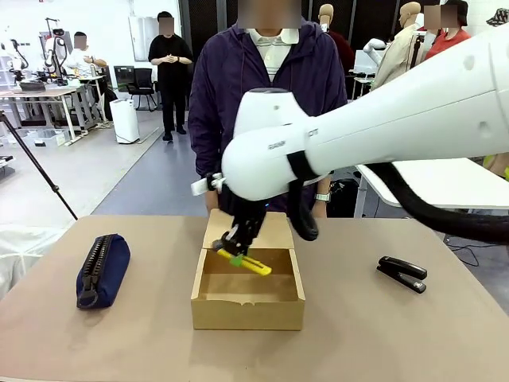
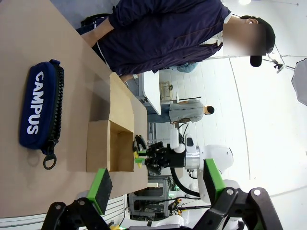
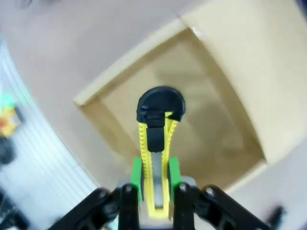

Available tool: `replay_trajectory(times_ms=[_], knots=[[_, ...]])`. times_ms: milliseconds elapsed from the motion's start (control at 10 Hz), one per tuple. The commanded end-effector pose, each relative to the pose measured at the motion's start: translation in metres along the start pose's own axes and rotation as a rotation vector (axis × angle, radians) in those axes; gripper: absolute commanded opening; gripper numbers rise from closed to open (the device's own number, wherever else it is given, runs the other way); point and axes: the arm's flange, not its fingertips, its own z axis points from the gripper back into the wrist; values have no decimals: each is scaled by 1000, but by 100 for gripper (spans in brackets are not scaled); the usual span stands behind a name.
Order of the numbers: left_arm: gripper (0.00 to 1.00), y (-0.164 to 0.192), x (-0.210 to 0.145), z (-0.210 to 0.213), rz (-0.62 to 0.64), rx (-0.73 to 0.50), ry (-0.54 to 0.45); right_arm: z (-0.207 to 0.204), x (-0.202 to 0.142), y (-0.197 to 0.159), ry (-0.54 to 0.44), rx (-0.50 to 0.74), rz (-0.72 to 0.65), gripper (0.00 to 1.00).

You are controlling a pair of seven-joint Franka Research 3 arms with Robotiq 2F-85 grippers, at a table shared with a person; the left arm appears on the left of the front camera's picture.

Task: Pack the items into the box.
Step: Pick up the item specified by the human and place it in the Mailer Box.

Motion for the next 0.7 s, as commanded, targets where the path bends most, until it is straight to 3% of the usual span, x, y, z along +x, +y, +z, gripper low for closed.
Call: replay_trajectory(times_ms=[0,100,600], knots=[[100,-2,1,0,2,-16,-2,-13,1,-10,-4,86,494,0],[100,-2,1,0,2,-16,-2,-21,2,-18,15,-10,487,0],[100,-2,1,0,2,-16,-2,-24,-3,-29,18,-45,433,0]])
